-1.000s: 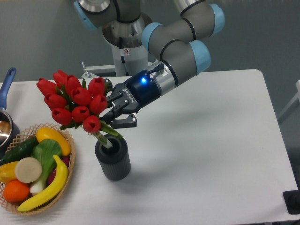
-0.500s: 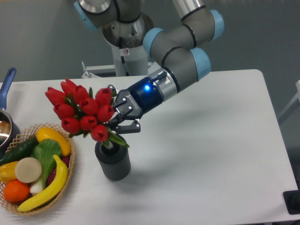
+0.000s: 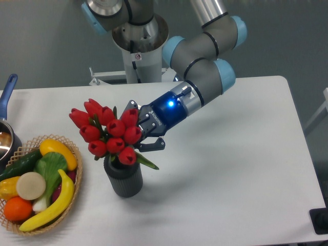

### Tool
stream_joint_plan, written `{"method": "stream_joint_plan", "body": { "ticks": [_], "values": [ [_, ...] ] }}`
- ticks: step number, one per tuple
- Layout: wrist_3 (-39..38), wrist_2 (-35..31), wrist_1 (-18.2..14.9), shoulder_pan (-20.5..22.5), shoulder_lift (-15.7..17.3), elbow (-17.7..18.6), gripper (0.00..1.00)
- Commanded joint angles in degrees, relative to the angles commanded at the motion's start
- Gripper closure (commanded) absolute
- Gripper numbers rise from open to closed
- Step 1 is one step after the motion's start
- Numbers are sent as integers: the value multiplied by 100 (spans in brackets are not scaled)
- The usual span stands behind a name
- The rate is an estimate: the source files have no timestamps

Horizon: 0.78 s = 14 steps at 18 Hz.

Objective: Insert the flowers into the vase
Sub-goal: 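Lower the tulip stems deeper into the black vase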

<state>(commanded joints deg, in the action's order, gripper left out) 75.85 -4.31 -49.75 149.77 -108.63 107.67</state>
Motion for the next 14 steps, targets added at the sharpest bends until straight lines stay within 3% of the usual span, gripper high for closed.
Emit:
{"method": "stream_joint_plan", "body": {
  "ticks": [14],
  "values": [
    [0,-9,0,-9,-264,114,66]
  ]
}}
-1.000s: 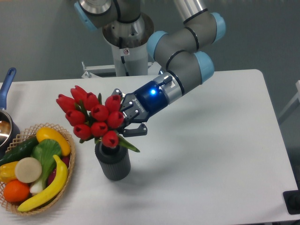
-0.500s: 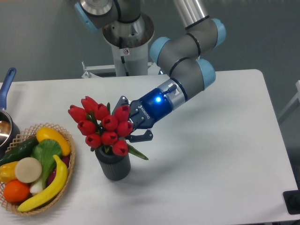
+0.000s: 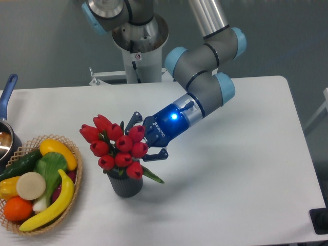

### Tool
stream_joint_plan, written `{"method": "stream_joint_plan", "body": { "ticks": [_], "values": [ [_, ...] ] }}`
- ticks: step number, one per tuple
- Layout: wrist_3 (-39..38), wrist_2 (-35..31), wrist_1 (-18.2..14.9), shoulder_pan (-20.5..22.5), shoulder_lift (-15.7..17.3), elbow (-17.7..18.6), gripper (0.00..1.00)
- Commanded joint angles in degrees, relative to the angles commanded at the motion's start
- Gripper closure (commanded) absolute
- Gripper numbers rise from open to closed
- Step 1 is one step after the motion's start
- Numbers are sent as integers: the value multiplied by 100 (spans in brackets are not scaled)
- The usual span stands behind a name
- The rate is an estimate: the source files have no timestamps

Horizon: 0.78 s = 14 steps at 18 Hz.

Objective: Insert the flowers into the vase
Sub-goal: 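Lower the tulip stems deeper into the black vase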

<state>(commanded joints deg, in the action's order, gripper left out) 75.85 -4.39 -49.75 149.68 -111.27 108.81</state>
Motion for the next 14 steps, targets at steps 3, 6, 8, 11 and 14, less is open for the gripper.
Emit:
{"method": "stream_joint_plan", "body": {
  "ticks": [3,6,8,11,14],
  "values": [
    [0,-17,0,0,-9,35,66],
    [0,-26,0,0,-79,53,66],
    [26,-35,0,-9,-123,62,65],
    [114,-35,0,-9,-184,70,62],
    [123,-35,0,-9,-184,70,48]
  ]
}}
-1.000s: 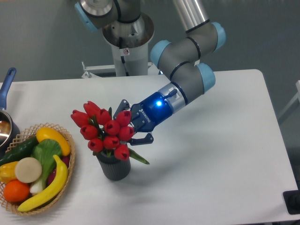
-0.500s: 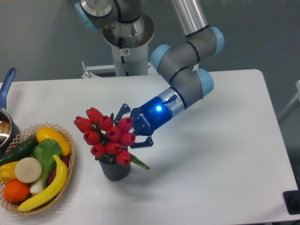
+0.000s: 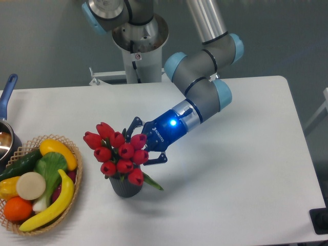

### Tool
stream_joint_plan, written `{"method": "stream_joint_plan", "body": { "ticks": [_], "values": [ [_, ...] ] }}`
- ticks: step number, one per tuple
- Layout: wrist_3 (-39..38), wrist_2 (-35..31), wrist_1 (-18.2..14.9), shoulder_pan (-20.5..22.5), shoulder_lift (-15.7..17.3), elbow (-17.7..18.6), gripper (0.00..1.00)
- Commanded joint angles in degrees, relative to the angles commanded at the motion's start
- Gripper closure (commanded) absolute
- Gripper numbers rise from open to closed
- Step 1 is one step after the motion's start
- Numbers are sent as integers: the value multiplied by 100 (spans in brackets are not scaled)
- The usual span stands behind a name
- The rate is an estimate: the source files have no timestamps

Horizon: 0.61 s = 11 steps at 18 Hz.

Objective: Insert the flowers into the vase
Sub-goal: 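Lower the tulip stems deeper into the black vase, then open the gripper to release the tulips and pull back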

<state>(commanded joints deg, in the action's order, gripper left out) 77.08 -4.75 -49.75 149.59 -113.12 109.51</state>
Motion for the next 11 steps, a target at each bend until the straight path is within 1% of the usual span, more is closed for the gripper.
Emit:
{"method": "stream_joint_plan", "body": {
  "ticks": [2,3,4,6,7,11],
  "values": [
    [9,-9,9,9,0,9,44],
    [18,-9,9,9,0,9,33],
    [18,-9,9,17,-9,9,20],
    [70,-18,9,18,0,35,14],
    [123,-18,9,18,0,70,8],
    [202,-26,0,35,0,97,4]
  ]
}}
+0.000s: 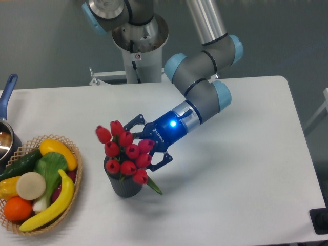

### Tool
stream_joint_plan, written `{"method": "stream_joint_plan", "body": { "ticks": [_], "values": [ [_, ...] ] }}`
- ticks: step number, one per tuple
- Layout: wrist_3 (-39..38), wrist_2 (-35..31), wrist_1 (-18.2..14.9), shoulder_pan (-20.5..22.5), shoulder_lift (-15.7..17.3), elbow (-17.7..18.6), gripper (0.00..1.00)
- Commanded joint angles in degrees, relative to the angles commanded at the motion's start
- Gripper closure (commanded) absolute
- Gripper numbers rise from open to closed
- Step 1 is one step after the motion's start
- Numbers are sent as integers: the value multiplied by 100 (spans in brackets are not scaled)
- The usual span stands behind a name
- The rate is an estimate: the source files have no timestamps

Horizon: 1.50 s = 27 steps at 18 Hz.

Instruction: Insert the flowers into the vase

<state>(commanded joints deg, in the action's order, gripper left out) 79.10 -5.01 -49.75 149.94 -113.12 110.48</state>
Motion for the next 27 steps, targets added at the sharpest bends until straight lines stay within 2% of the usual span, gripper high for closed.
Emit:
{"method": "stream_joint_plan", "body": {
  "ticks": [1,4,7,12,17,20,23,27],
  "values": [
    [0,0,0,17,0,0,1],
    [0,-17,9,44,9,9,0],
    [0,-403,18,114,96,9,0],
    [9,-1001,35,184,491,114,0],
    [9,-1133,35,500,922,158,0],
    [9,-2026,53,571,1273,159,0],
    [9,-2740,27,852,1572,-8,0],
    [-52,-3803,9,1168,2161,-175,0]
  ]
}}
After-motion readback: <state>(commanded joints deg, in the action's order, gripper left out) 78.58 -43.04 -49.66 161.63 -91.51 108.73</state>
